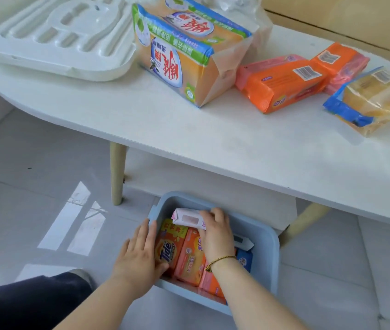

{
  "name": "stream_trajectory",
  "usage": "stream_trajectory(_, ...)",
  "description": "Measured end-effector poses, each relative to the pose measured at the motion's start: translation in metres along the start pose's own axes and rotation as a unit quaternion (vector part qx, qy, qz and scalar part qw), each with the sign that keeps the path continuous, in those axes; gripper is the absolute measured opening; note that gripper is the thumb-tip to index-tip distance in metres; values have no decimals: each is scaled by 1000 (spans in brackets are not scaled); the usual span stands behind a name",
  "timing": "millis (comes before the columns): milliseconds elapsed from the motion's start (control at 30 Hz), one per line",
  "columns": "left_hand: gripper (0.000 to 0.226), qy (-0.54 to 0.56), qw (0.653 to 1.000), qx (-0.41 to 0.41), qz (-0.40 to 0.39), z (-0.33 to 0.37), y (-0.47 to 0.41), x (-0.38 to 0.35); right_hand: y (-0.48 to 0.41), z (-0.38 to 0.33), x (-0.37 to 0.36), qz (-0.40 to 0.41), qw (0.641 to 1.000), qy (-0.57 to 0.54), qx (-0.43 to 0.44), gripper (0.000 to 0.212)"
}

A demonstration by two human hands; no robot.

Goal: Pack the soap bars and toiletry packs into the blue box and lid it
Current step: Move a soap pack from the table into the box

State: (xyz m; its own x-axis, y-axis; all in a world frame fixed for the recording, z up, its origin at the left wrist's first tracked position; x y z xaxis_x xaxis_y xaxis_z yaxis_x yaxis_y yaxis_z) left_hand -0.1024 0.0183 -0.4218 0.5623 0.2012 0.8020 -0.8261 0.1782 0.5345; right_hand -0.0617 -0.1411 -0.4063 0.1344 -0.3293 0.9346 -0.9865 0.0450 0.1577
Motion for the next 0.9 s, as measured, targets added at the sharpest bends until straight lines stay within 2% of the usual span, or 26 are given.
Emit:
stream_trajectory(100,90,-14,1000,0,7,0,-2,-2,-5,-10,-16,-8,1000,-9,7,46)
stream_trajectory(333,86,-18,1000,-3,7,0,-4,-4,-11,-10,-31,-58,994,84,26,49)
stream_trajectory(400,86,-12,1000,-3,5,0,-2,-5,-10,-16,-15,-15,993,109,35,49)
stream_trajectory(567,86,-4,1000,-1,7,0,-3,-4,0,-16,1,36,991,128,26,48)
stream_trajectory(833,92,-6,1000,22,3,1,-3,-7,-10,-26,-2,11,987,156,-19,40)
stream_trajectory(900,93,-2,1000,26,2,2,-2,-8,-12,-21,-11,-16,992,118,-34,34)
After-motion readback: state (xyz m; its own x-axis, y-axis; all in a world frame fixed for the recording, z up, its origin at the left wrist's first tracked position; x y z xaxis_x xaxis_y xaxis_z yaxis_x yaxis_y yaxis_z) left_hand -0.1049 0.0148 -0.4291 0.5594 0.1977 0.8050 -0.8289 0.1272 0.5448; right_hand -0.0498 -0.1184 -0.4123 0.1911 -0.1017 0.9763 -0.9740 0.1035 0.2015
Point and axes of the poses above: each hand's wrist, its own y-axis away from the middle knuckle, its own x-axis out of the back of the hand, z = x × y, the point moved 8 cm from there along -y, towards the middle knuckle, and after that the axes turned 1 degree about y, right-handed, at the moved point
